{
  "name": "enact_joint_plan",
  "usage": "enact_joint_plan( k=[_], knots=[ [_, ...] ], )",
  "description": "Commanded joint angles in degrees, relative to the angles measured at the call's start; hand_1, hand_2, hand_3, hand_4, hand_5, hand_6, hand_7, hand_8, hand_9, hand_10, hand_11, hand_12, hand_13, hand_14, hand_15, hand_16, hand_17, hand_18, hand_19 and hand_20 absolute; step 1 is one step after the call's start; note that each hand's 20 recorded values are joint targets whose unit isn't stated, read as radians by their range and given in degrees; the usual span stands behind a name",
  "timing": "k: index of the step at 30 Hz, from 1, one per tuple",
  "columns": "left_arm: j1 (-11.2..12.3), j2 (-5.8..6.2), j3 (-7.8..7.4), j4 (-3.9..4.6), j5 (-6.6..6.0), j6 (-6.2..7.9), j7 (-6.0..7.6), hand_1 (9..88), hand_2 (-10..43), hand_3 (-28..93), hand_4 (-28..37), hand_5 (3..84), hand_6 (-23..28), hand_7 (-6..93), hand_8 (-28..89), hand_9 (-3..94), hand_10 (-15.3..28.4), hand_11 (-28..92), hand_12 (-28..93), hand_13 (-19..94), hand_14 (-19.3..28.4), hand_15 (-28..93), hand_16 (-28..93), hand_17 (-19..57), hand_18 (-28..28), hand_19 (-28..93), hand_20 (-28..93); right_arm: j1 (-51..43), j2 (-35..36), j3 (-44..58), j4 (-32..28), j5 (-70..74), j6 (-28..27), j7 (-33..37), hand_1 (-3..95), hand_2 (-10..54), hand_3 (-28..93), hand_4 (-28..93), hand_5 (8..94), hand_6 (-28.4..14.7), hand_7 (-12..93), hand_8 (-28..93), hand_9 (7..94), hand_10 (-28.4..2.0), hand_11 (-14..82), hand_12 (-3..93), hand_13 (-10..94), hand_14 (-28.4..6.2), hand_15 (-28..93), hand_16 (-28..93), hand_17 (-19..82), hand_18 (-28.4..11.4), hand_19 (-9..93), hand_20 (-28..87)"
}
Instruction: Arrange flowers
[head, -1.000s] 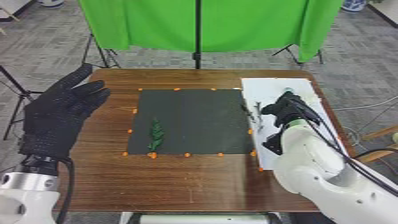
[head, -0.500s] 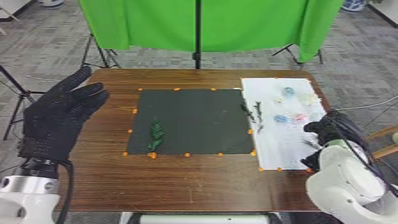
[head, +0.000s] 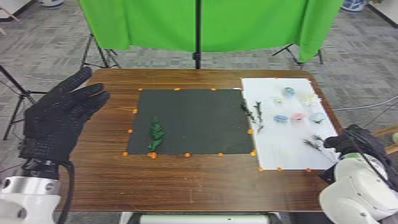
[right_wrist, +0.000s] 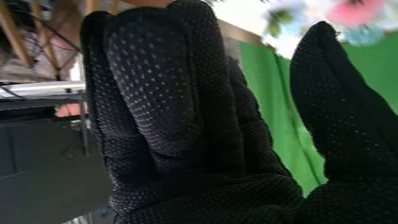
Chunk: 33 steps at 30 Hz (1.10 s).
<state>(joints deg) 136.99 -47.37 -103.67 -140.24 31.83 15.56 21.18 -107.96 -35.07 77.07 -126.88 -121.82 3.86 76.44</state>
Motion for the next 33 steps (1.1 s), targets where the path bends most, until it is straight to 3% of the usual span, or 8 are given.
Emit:
enact_joint_plan(
  k=[1,10,18,22,24,28,33],
  knots=[
    [0.2,-0.57,0.52,0.35,0.17,0.49,-0.49,24.1,6.2,79,-20.4,37.2,9.7,16.2,-11,34.2,21.9,29,12,23,28.4,51,-9,-10.5,24.2,55,17,0.4,-0.1,-0.6,2.3,2.4,-2.3,1.4,38.3,-6.3,69,-20,51.5,-7.3,8,-10,82.7,-17.7,22.1,15.4,88,-9.8,54,17,54,-20.2,91,-28],
    [-0.5,-0.68,1.26,0.57,0.23,0.32,-1.22,24.0,6.2,79,-20.2,37.2,9.7,16.2,-10,34.3,21.8,29,12,23,28.3,51,-9,-10.5,24.2,55,17,3.2,0.9,-4.1,5.9,2.4,-2.0,1.6,39.2,-6.3,68,-20,49.5,-5.1,10,-11,81.8,-17.0,23.0,15.2,87,-9.5,54,17,54,-19.8,90,-28],
    [-0.6,-0.55,1.39,0.58,0.03,0.47,-1.0,24.1,6.2,79,-20.3,37.3,9.7,16.2,-11,34.3,21.8,29,12,23,28.3,51,-9,-10.5,24.2,55,17,6.9,1.7,-8.7,8.4,1.8,-1.9,1.4,41.7,-7.3,65,-20,52.4,0.8,13,-12,79.9,-15.3,23.9,15.1,86,-8.9,54,16,53,-19.1,89,-28],
    [-0.5,-0.69,1.36,0.57,0.11,0.2,-1.22,24.1,6.2,79,-20.3,37.2,9.7,16.2,-10,34.2,21.8,30,12,23,28.3,51,-9,-10.5,24.2,55,17,7.3,1.9,-10.5,9.1,0.8,-2.1,0.9,44.5,-9.2,65,-21,60.3,2.3,17,-13,79.4,-14.0,25.5,15.1,84,-8.0,53,16,51,-18.5,88,-28],
    [-0.2,-0.7,1.26,0.53,0.14,0.15,-1.05,24.1,6.3,79,-20.2,37.3,9.7,16.1,-10,34.2,21.8,29,12,23,28.2,51,-9,-10.5,24.2,55,17,7.8,1.7,-11.5,9.5,0.4,-2.2,0.9,48.3,-9.5,64,-25,65.3,1.9,21,-8,79.3,-13.1,26.4,15.1,84,-7.7,52,15,50,-18.2,87,-28],
    [-0.2,-0.8,1.23,0.56,0.14,0.18,-1.07,24.1,6.2,79,-20.2,37.2,9.7,16.2,-10,34.2,21.8,29,12,23,28.3,51,-9,-10.5,24.2,55,17,7.9,2.0,-12.2,10.1,-0.6,-1.7,0.5,55.8,-9.5,60,-26,76.6,0.7,27,-2,86.5,-8.6,23.7,23.5,86,-6.2,52,16,49,-17.8,89,-27],
    [-0.3,-0.7,1.32,0.56,0.13,0.21,-0.96,24.1,6.3,79,-20.1,37.3,9.7,16.0,-10,34.2,21.7,29,12,23,28.3,51,-9,-10.5,24.2,55,17,8.0,2.7,-13.2,10.2,-3.0,1.6,0.1,57.4,-9.5,60,-28,80.4,1.3,30,1,89.2,-9.1,29.5,23.4,88,-5.3,53,18,48,-15.8,91,-27]
  ],
)
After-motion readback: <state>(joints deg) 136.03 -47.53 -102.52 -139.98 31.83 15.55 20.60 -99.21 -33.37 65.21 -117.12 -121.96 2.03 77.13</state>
